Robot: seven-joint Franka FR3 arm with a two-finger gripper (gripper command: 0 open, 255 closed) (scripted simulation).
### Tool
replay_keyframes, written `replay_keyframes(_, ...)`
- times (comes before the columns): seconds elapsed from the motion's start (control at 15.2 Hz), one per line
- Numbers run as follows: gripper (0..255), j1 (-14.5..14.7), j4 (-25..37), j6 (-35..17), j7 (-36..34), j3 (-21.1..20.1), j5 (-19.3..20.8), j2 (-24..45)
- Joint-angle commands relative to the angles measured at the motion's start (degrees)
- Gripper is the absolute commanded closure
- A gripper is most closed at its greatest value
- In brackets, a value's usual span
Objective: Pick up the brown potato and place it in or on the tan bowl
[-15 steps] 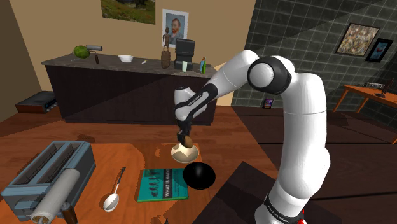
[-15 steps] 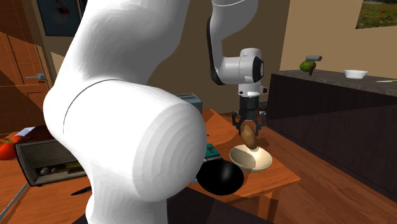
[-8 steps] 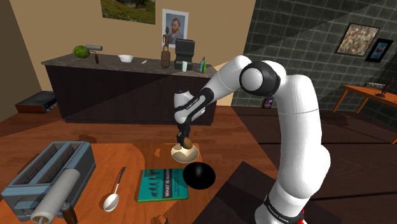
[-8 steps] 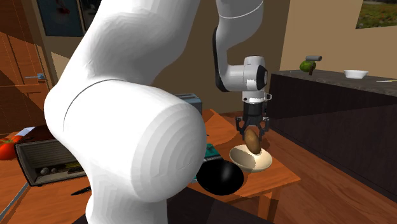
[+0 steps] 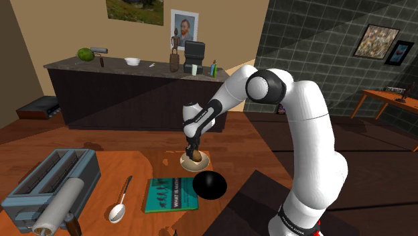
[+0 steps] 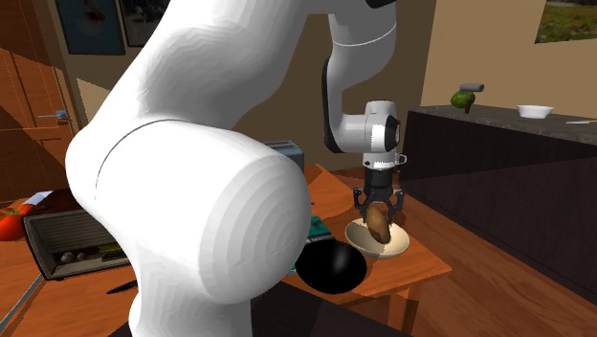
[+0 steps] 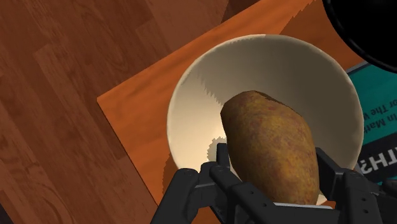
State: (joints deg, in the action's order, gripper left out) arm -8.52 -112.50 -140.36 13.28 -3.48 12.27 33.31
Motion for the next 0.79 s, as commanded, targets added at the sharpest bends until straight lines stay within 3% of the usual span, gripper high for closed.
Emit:
replay_keyframes(0.0, 255, 0.04, 0.21, -0.28, -0.07, 0.05, 0.07, 0.45)
replay_keyframes(0.4, 255, 0.04, 0.21, -0.28, -0.07, 0.05, 0.07, 0.45)
replay_keyframes(0.46, 0, 0.04, 0.21, -0.27, -0.07, 0.05, 0.07, 0.45)
replay_keyframes(0.73, 0, 0.04, 0.21, -0.28, -0.07, 0.05, 0.07, 0.45)
